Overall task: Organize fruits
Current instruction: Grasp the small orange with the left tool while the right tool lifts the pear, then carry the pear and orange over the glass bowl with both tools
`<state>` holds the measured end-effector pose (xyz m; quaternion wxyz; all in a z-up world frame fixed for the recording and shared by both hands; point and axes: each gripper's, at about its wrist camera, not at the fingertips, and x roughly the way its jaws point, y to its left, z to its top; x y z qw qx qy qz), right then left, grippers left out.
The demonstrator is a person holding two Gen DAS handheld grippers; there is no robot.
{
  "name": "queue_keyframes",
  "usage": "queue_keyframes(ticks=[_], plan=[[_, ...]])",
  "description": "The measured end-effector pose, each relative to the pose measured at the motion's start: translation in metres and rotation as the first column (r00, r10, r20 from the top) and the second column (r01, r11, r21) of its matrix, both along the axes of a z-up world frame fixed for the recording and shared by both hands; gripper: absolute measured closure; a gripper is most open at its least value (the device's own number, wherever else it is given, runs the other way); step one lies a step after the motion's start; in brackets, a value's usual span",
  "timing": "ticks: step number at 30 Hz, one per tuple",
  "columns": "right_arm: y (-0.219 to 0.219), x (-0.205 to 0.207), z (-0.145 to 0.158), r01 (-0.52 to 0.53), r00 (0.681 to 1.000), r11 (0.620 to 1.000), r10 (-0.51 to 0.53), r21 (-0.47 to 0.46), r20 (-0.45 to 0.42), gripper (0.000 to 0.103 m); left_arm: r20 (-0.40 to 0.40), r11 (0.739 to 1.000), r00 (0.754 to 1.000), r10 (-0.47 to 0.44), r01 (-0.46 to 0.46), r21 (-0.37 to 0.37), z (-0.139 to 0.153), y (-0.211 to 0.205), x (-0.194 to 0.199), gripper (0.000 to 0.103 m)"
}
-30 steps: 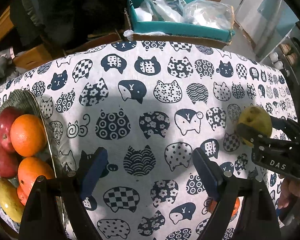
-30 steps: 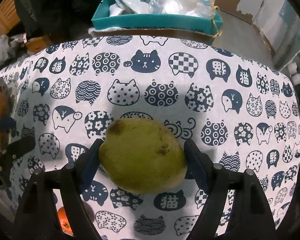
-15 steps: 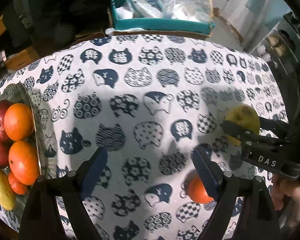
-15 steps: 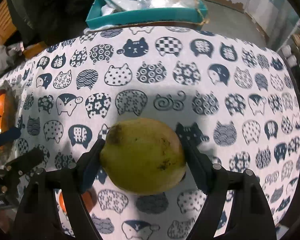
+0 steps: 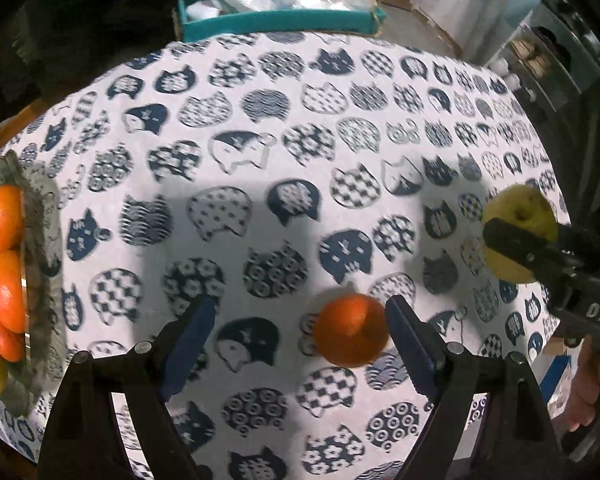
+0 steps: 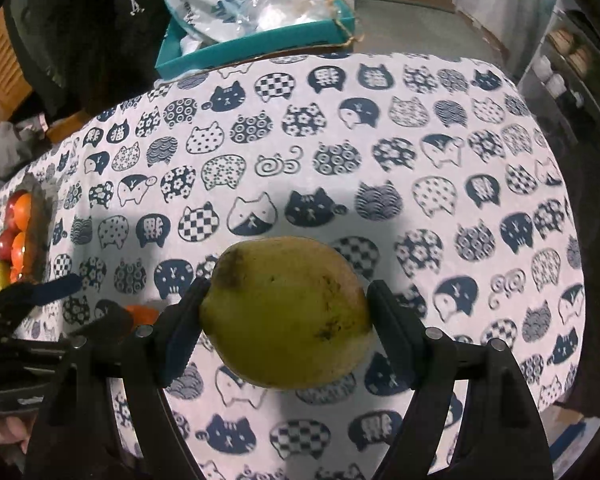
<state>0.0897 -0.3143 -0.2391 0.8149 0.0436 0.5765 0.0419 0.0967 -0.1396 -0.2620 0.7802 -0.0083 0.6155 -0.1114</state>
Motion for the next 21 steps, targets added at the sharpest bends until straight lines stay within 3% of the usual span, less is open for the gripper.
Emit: queue_keyframes(ticks=[6, 12, 14, 21], plan=[[-0.013, -0.012, 0.001, 0.024, 1.0, 1.0, -0.024, 0.005, 0.007, 0.024, 0.007, 0.998, 0.999, -0.051, 0.05, 0.047, -0.009, -0.021, -0.007, 0.016], [-0.018, -0.016, 0.0, 0.03, 0.999, 0.999, -0.03, 0.012, 0.011, 0.024, -0.003, 0.998, 0.998, -0.06, 0.06, 0.035, -0.014, -0.027, -0.008, 0.044], [-0.018, -0.015, 0.0, 0.028, 1.0, 1.0, -0.028, 0.012, 0.013, 0.024, 0.001, 0.997, 0.997, -0.072, 0.072, 0.01, -0.013, -0.029, -0.009, 0.058], [-0.015, -0.014, 0.006, 0.019, 0.999, 1.0, -0.019, 0.01, 0.032, 0.024, 0.061, 0.995, 0.994, -0.088, 0.085, 0.047, -0.002, -0.034, -0.014, 0.059]])
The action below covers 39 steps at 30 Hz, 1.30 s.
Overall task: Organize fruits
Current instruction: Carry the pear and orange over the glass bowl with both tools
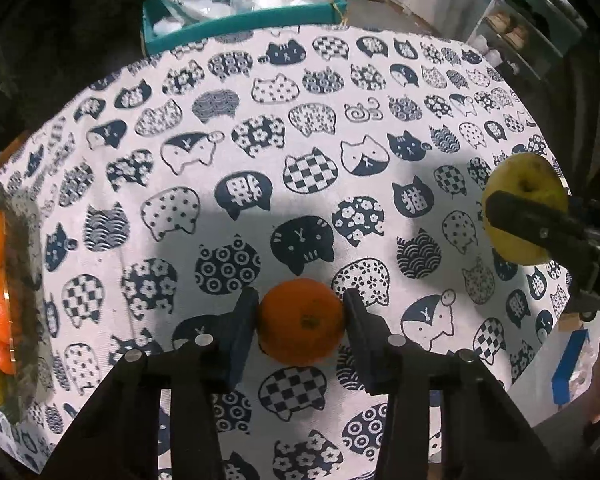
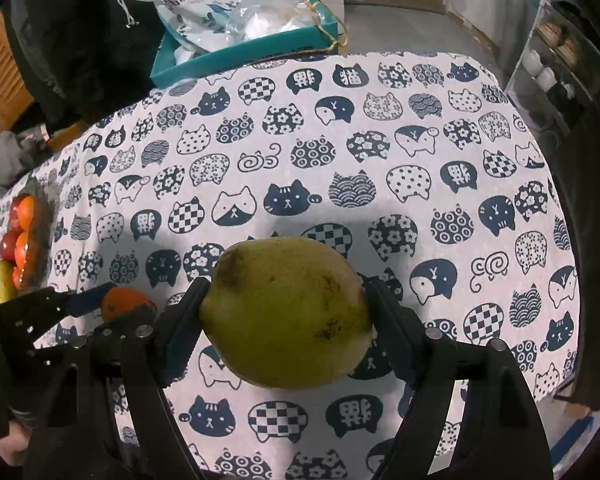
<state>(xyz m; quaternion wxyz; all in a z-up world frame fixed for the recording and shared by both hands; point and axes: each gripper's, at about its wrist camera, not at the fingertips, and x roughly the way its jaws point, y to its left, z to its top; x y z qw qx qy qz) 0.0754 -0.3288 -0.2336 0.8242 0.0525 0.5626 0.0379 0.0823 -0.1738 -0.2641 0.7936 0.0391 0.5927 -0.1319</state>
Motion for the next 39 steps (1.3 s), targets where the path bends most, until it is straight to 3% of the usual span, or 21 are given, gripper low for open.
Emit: queue_keyframes(ticks=[20, 39], plan=[[0.03, -0.01, 0.069, -0.066, 0.983, 0.998, 0.066, -0.003, 0.17, 0.024, 0.193, 0.995, 0.978, 0.081, -0.067, -0.078, 0.093, 0.045, -0.014, 0.059], [0.076, -0.013, 0.12, -0.16, 0.946, 0.987, 0.145, 0.028, 0.291, 0.024, 0.293, 0.985, 0.942, 0.166, -0.146, -0.089, 0.137, 0.099, -0.028, 0.059]])
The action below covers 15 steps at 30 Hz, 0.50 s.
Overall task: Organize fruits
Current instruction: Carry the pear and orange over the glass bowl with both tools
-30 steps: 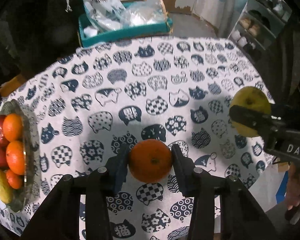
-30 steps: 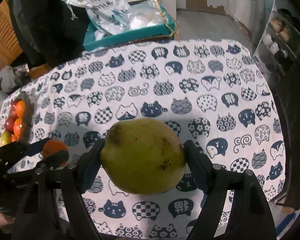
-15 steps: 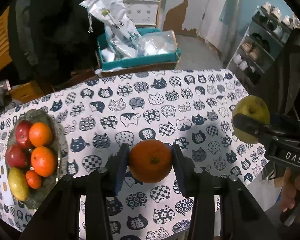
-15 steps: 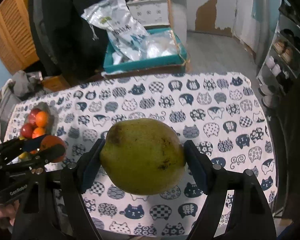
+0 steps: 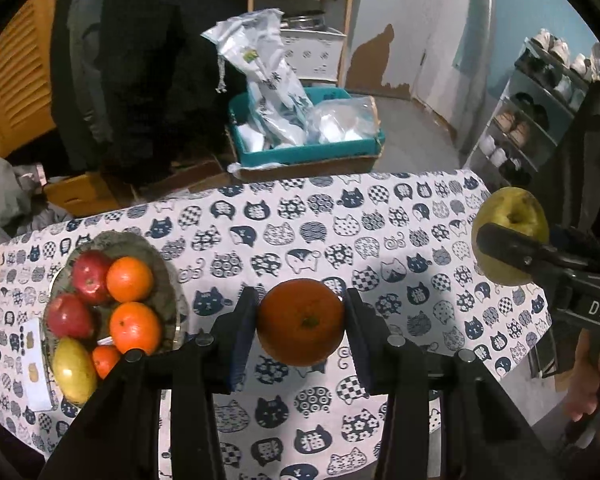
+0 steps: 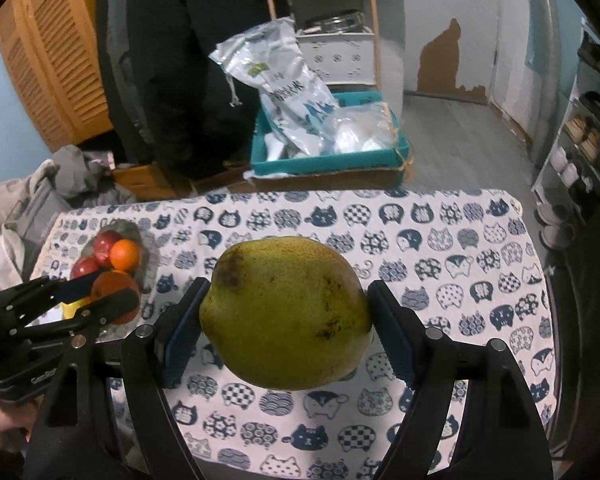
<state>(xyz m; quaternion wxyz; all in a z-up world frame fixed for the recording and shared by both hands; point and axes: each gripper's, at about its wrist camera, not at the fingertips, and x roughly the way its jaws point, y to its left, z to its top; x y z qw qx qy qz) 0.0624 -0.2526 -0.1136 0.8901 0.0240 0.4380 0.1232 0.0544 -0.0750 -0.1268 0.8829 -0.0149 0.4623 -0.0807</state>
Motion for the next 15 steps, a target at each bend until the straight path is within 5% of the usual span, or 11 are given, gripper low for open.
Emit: queue_keyframes(ticks=[15], plan=[[0.078, 0.02, 0.008, -0.129, 0.992, 0.991, 0.129, 0.025, 0.01, 0.024, 0.017, 0.988, 0.988, 0.154, -0.154, -0.004, 0.002, 0.072, 0.004, 0.059]])
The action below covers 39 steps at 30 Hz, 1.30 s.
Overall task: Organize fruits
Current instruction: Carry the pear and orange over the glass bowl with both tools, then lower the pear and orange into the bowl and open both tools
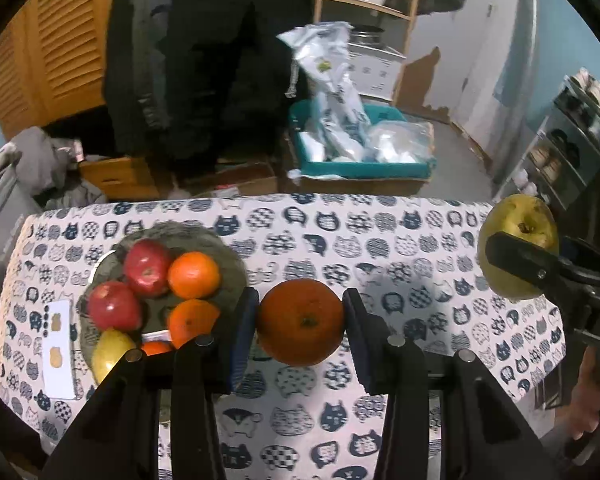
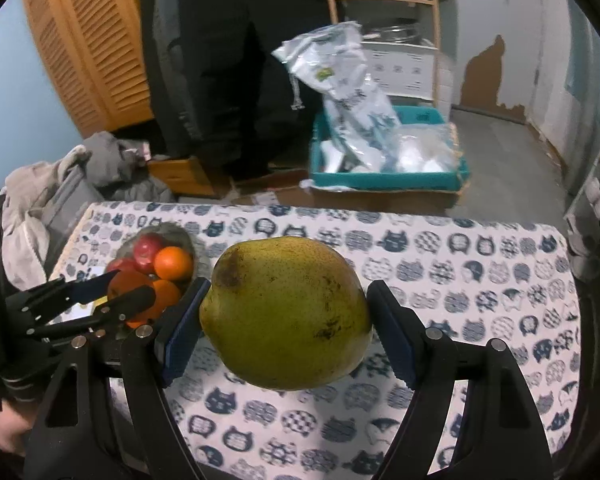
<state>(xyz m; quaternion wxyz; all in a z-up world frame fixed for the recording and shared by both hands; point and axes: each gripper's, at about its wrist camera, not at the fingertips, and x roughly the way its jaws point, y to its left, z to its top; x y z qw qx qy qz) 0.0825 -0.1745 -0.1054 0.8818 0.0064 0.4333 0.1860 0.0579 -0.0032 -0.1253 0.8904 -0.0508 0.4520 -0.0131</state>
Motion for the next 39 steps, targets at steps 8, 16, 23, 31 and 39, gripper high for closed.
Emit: queue_keyframes(ticks=[8, 16, 23, 31, 39], plan=[[0.046, 0.012, -0.002, -0.06, 0.998, 0.998, 0.06, 0.013, -0.01, 0.024, -0.01, 0.997, 0.997, 0.078, -0.078, -0.004, -0.005, 0.042, 0.002, 0.059], [0.089, 0.025, -0.016, -0.105, 0.994, 0.994, 0.105, 0.014, -0.032, 0.024, -0.022, 0.99, 0.99, 0.14, -0.139, 0.027, -0.013, 0.081, 0.004, 0.059], [0.121, 0.032, -0.033, -0.154, 0.986, 0.988, 0.153, 0.003, -0.06, 0.024, -0.066, 0.985, 0.983, 0.169, -0.168, 0.024, -0.033, 0.113, 0.006, 0.059], [0.153, 0.04, -0.05, -0.188, 0.978, 0.982, 0.186, -0.007, -0.097, 0.024, -0.125, 0.979, 0.971, 0.204, -0.206, -0.003, -0.059, 0.139, 0.012, 0.059], [0.171, 0.045, -0.061, -0.203, 0.972, 0.979, 0.201, -0.006, -0.124, 0.024, -0.163, 0.979, 0.967, 0.194, -0.201, -0.028, -0.074, 0.145, 0.02, 0.059]])
